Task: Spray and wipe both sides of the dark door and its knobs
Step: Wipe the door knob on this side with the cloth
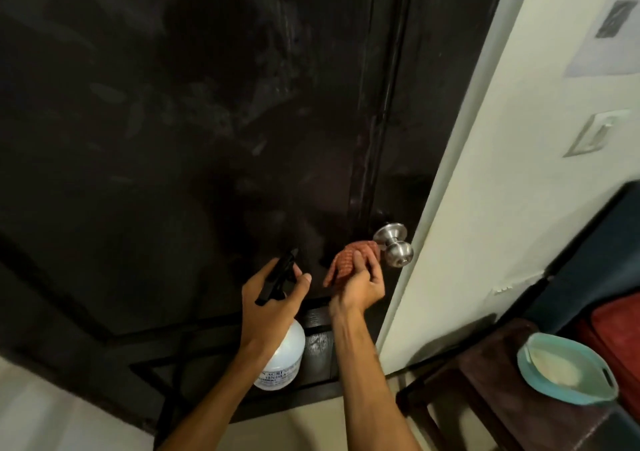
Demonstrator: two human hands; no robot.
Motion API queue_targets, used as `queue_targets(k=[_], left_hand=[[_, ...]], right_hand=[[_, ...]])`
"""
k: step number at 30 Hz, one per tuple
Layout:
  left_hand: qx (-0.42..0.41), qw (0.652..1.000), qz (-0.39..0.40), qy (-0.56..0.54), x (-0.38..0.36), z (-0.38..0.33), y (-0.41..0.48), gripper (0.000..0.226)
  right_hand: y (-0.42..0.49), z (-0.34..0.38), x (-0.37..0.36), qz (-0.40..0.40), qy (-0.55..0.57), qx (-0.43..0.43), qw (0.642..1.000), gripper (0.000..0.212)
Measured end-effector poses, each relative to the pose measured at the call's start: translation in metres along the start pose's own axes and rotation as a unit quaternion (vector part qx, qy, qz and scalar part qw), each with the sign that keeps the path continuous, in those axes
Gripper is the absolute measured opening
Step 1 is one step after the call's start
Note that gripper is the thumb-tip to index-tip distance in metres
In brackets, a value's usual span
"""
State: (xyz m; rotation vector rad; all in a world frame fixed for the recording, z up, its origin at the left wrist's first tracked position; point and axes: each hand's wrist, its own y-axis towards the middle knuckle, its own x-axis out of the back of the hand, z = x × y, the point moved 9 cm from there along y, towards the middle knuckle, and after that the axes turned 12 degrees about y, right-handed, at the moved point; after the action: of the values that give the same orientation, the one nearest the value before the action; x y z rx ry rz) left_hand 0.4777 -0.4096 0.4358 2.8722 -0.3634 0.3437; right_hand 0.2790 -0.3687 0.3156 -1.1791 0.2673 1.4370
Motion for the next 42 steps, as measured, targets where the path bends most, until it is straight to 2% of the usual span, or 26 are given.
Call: queue_targets(k=[2,5,10,15,18,22,25,27,30,31,33,34,36,37,38,39,41,42], left_hand=[[0.004,1.000,0.023,0.012,0.001,0.005,0.001,0.013],[0.003,0.998,0.061,0.017,-0.001,0.008,0.002,0.015],[0.007,0.996,0.082,0.028,-0.004,0.012,0.014,0.015],[0.003,0.992,0.123,0.029,-0.020,0.012,0.011,0.019],[-0.005,0.992,0.122,0.034,-0.027,0.004,0.013,0.019],[-0.006,0.993,0.111,0.030,-0.029,-0.001,0.010,0.015],[0.000,0.994,0.106,0.012,-0.033,-0.006,0.009,0.015],[0.003,0.995,0.099,0.010,-0.037,-0.008,0.007,0.014],[-0.002,0.996,0.090,0.002,-0.046,-0.014,0.004,0.012],[-0.004,0.996,0.089,0.000,-0.047,-0.017,0.004,0.012],[-0.005,0.997,0.076,-0.003,-0.048,-0.019,0.004,0.013],[-0.001,0.998,0.069,-0.003,-0.050,-0.018,0.003,0.013],[0.006,0.998,0.059,-0.004,-0.054,-0.016,0.003,0.013],[0.014,0.998,0.057,-0.007,-0.060,-0.015,0.000,0.013],[0.019,0.998,0.052,-0.007,-0.061,-0.013,0.000,0.013],[0.022,0.998,0.051,-0.008,-0.067,-0.014,-0.002,0.013],[0.024,0.998,0.051,-0.003,-0.074,-0.013,-0.005,0.012],[0.022,0.998,0.053,0.002,-0.076,-0.012,-0.006,0.012]], right_hand=[[-0.003,-0.001,0.004,-0.004,-0.005,0.011,1.000,0.030],[0.011,0.010,0.015,-0.067,0.095,0.021,0.993,0.027],[-0.009,-0.002,-0.010,0.020,0.043,0.011,0.999,0.026],[0.003,0.009,0.007,-0.040,0.093,0.004,0.995,0.027],[0.007,0.006,0.009,-0.040,0.091,-0.024,0.995,0.028],[0.029,0.031,0.024,-0.051,0.111,-0.050,0.991,0.040],[0.045,0.056,0.015,-0.016,0.128,-0.088,0.988,0.039],[0.049,0.068,0.014,0.013,0.089,-0.102,0.991,0.038],[0.055,0.096,0.010,0.065,0.010,-0.067,0.996,0.042],[0.059,0.109,0.004,0.084,-0.023,-0.030,0.996,0.038],[0.059,0.134,-0.022,0.146,-0.119,0.084,0.978,0.031],[0.054,0.144,-0.040,0.201,-0.179,0.149,0.951,0.029],[0.036,0.142,-0.071,0.307,-0.337,0.260,0.851,0.031],[0.037,0.136,-0.072,0.320,-0.417,0.289,0.800,0.033],[0.040,0.131,-0.073,0.313,-0.465,0.297,0.773,0.035],[0.051,0.136,-0.067,0.297,-0.470,0.294,0.777,0.035],[0.067,0.145,-0.058,0.257,-0.444,0.261,0.818,0.034],[0.066,0.146,-0.058,0.251,-0.439,0.253,0.825,0.035]])
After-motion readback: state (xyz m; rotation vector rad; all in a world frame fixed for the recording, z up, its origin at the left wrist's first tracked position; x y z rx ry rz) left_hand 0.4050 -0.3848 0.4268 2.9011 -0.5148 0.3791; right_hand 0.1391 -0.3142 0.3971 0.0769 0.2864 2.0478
